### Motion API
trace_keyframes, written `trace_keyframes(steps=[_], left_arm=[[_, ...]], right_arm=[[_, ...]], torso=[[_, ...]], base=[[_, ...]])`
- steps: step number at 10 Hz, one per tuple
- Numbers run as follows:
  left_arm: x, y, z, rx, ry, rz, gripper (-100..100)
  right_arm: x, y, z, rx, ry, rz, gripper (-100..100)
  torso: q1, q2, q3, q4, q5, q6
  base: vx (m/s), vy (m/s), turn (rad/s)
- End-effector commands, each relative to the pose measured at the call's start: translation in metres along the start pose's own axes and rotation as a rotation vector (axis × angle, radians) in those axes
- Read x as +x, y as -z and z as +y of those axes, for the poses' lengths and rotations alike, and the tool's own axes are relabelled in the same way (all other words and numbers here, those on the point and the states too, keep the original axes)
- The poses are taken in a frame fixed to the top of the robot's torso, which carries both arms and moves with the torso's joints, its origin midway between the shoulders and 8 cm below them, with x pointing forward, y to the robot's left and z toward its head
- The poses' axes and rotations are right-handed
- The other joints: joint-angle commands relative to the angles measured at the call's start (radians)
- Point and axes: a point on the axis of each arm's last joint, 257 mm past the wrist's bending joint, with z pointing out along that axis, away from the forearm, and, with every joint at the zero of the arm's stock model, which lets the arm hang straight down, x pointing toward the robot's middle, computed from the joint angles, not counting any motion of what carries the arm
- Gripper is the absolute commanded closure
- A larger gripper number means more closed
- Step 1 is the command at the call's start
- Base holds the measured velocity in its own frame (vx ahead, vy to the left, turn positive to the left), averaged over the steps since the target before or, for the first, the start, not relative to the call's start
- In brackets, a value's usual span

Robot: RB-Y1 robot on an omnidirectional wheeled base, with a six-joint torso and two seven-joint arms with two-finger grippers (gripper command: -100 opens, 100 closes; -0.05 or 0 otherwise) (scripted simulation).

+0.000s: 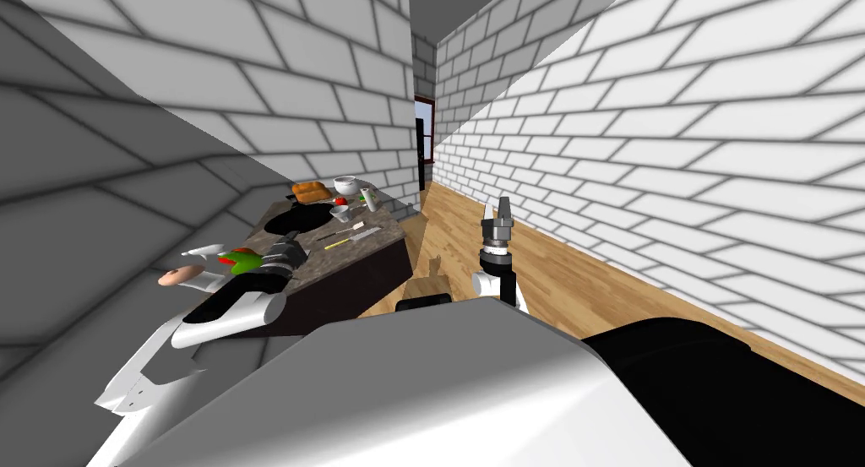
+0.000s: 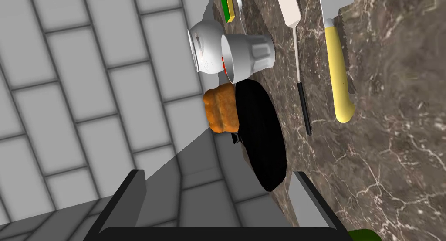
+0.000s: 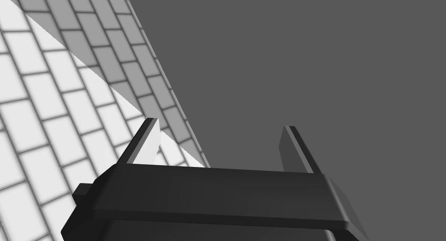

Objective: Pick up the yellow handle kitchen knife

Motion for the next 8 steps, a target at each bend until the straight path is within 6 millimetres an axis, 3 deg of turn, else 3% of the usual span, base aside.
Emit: trace_keyframes(steps=[1, 3, 6, 8], left_arm=[[-0.015, -0.002, 0.010, -0.051, 0.019, -0.017, -100], [-0.017, -0.001, 0.017, -0.082, 0.019, -0.022, -100], [-0.046, -0.002, 0.036, -0.183, 0.065, -0.057, -100], [-0.047, 0.000, 0.048, -0.228, 0.066, -0.065, -100]], right_arm=[[0.000, 0.000, 0.000, 0.000, 0.000, 0.000, 0], [0.000, 0.000, 0.000, 0.000, 0.000, 0.000, 0], [0.000, 0.000, 0.000, 0.000, 0.000, 0.000, 0], [0.000, 0.000, 0.000, 0.000, 0.000, 0.000, 0]], torso=[[0.000, 0.000, 0.000, 0.000, 0.000, 0.000], [0.000, 0.000, 0.000, 0.000, 0.000, 0.000], [0.000, 0.000, 0.000, 0.000, 0.000, 0.000], [0.000, -0.001, -0.001, 0.000, 0.000, 0.000]], base=[[-0.013, 0.003, -0.175], [-0.010, 0.009, -0.049], [-0.003, 0.010, -0.161], [0.002, 0.009, -0.034]])
